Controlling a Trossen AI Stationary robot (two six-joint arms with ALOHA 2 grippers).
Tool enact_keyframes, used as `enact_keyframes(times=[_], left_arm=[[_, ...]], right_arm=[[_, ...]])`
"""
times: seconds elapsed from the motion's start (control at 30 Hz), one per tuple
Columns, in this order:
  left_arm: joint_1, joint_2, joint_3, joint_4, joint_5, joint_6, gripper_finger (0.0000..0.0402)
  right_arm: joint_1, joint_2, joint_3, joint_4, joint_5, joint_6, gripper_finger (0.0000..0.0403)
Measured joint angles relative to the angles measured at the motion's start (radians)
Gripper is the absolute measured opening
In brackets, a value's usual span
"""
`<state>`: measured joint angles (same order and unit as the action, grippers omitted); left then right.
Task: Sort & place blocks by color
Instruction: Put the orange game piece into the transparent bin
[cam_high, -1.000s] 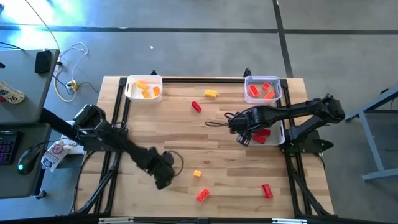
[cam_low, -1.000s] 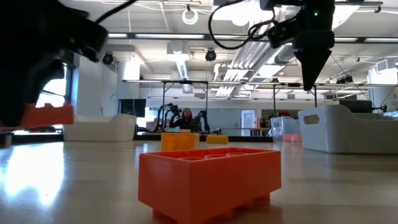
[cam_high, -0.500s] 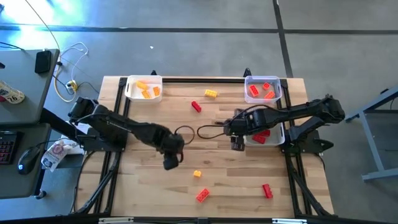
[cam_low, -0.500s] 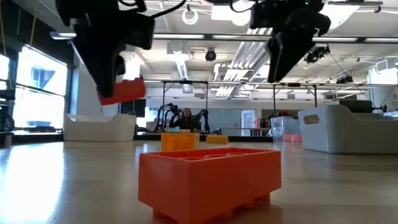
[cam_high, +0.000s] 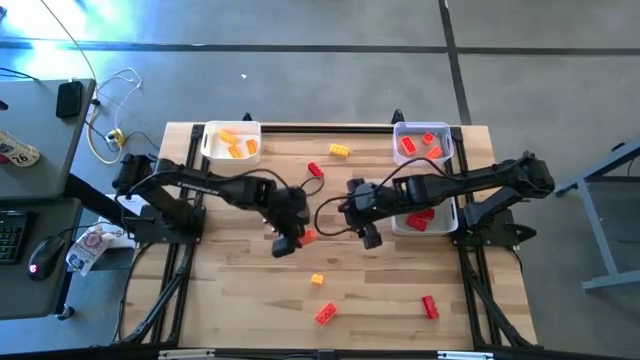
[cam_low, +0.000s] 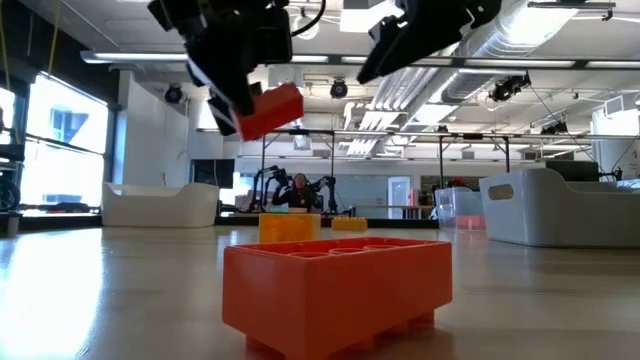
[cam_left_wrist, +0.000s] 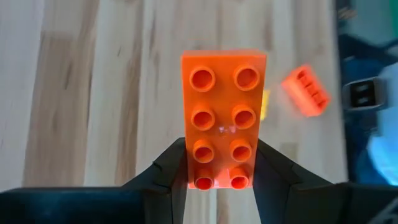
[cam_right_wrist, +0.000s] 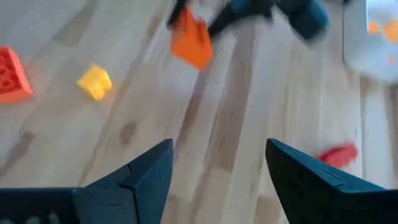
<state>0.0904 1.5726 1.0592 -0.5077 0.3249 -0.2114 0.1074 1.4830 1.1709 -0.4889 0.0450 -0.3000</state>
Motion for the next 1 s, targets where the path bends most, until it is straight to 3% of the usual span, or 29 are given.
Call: enact_keyframes(times=[0.23, 0.5, 0.87, 1.0], left_arm=[[0.1, 0.0, 0.0, 0.149, 0.247, 0.097, 0.0109], [0.195, 0.001, 0.0, 0.314, 0.531, 0.112, 0.0109], [0.238, 0.001, 0.0, 0.481, 0.622, 0.043, 0.0109], [0.242, 0.002, 0.0, 0.514, 0.626, 0.038, 0.0109]], right_arm=[[-0.002, 0.0, 0.0, 0.108, -0.006, -0.1, 0.0243], [-0.002, 0.0, 0.0, 0.24, -0.095, -0.154, 0.0243], [-0.003, 0.0, 0.0, 0.363, -0.136, -0.198, 0.0242], [-0.003, 0.0, 0.0, 0.372, -0.137, -0.198, 0.0224]])
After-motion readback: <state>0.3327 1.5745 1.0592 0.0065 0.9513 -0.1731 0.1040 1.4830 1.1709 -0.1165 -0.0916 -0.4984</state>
